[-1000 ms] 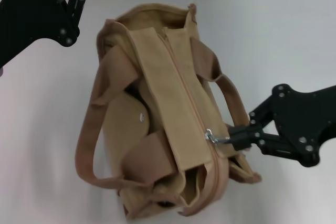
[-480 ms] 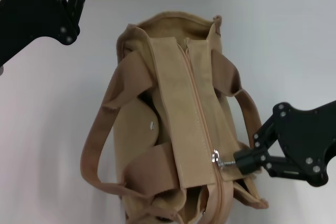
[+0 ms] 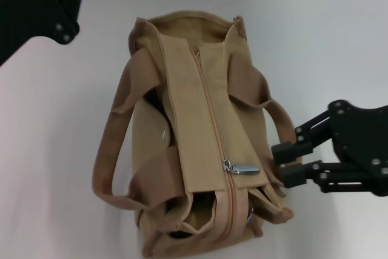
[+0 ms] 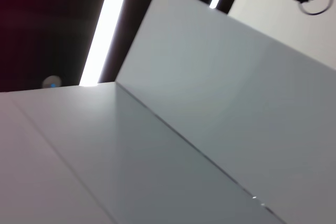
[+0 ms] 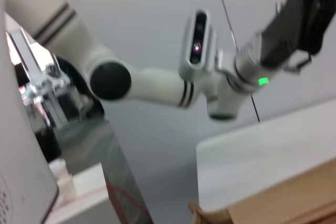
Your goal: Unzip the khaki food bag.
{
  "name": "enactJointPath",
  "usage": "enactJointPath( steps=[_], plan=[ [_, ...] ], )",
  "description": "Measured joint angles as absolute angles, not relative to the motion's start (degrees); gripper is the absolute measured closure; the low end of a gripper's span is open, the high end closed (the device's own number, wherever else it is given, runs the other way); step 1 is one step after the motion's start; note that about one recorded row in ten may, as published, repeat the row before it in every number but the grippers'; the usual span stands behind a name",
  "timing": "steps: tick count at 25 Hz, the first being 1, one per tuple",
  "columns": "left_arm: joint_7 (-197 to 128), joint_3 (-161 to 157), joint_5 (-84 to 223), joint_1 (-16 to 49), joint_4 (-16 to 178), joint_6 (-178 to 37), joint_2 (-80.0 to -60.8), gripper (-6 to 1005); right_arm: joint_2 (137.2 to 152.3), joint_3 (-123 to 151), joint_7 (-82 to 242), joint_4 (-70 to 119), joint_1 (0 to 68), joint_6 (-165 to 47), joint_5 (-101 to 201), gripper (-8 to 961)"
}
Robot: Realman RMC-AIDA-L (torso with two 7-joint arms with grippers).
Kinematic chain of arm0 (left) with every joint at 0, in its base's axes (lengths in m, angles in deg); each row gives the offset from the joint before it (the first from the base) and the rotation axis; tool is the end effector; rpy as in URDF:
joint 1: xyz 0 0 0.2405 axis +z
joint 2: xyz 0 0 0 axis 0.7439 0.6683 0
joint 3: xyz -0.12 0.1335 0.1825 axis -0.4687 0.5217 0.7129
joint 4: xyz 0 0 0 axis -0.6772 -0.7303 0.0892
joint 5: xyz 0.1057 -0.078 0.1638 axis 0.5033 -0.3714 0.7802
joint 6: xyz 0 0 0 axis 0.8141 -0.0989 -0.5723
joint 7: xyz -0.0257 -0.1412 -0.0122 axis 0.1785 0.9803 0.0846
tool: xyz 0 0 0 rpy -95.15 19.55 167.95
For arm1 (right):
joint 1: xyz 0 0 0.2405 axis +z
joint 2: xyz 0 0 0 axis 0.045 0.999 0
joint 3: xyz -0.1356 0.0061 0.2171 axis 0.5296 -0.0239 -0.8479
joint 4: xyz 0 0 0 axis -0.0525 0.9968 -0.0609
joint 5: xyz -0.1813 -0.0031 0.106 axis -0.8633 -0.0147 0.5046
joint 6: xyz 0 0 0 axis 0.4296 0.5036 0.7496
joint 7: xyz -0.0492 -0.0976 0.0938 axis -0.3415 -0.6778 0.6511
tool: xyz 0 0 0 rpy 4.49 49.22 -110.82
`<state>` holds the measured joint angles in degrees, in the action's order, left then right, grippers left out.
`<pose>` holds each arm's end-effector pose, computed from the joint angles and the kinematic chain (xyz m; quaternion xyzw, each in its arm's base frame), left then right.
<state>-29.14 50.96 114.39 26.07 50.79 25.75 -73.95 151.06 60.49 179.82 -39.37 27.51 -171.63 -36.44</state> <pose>-0.2164 0.2990 0.0531 -0.7179 0.3079 -0.4206 0.4614 0.1789 0.2657 0.0545 0.9539 -0.1137 -0.2519 0.1166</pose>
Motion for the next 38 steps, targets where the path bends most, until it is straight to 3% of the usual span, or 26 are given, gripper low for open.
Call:
enactJointPath(
  steps=[8,13,20,26,38],
  plan=[
    [-28.8,50.9,105.6,26.7,59.4,25.7,-73.98,1000,151.61,57.5,168.8,-34.9,20.1,-171.2,-35.1,655],
    [-25.5,50.9,99.8,27.5,65.5,25.5,-74.02,999,151.65,57.9,157.7,-25.8,16.1,-170.0,-35.6,432],
    [-23.4,51.3,98.3,28.4,69.6,20.5,-73.89,725,151.84,58.1,149.0,-17.9,13.6,-162.5,-35.8,258],
    [-23.4,51.4,98.5,29.0,69.8,19.5,-73.91,568,151.87,61.6,144.0,-8.0,17.4,-159.5,-35.5,262],
    [-21.7,51.6,98.5,28.4,69.5,19.2,-73.89,284,151.91,66.2,139.0,-12.4,14.5,-161.2,-33.9,268]
  ],
)
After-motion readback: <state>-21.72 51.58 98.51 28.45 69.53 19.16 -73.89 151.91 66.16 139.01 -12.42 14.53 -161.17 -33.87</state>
